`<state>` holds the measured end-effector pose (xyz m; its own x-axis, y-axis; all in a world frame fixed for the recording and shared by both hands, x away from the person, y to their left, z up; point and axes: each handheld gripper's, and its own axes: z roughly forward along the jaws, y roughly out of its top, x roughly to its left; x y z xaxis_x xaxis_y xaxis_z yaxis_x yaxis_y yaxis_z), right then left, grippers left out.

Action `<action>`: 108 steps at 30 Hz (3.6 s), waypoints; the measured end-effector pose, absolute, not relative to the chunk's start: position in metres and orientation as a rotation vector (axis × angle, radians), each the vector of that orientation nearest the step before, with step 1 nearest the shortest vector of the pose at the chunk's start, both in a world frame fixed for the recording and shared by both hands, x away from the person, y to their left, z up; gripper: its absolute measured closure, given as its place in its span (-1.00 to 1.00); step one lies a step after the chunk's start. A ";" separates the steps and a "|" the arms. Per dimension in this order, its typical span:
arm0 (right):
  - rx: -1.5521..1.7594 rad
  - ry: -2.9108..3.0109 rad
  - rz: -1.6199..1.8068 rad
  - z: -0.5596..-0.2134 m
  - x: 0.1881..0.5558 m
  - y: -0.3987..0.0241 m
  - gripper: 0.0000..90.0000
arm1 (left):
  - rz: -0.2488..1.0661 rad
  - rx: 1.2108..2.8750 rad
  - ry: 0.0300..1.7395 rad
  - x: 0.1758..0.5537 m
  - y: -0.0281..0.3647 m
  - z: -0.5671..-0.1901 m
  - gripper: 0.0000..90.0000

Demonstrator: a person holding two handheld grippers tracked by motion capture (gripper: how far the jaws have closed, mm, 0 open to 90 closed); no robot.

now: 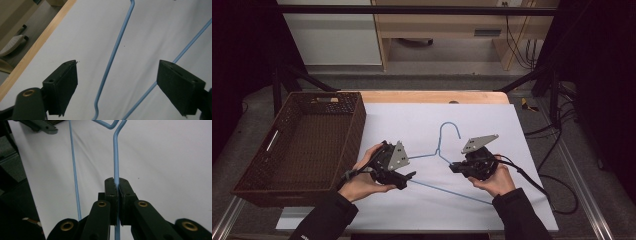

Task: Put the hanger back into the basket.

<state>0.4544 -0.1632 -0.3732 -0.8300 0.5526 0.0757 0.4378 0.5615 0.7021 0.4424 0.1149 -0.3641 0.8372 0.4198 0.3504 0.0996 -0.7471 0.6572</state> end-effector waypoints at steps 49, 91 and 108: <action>0.767 2.739 1.120 -0.379 0.445 -0.161 0.91 | 0.772 2.594 0.245 0.432 0.062 -0.386 0.92; 1.179 1.875 1.354 -0.385 0.434 -0.289 -0.88 | 0.751 2.565 0.679 0.456 0.081 -0.331 0.93; 1.161 1.962 1.327 -0.400 0.428 -0.280 -0.88 | 0.772 2.459 0.816 0.471 0.119 -0.273 0.93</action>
<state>0.4282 -0.2804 -0.4004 -0.5124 0.8570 0.0559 0.3708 0.1621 0.9145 0.4711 0.1190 -0.2734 0.6711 0.6441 0.3670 0.4020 -0.7321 0.5499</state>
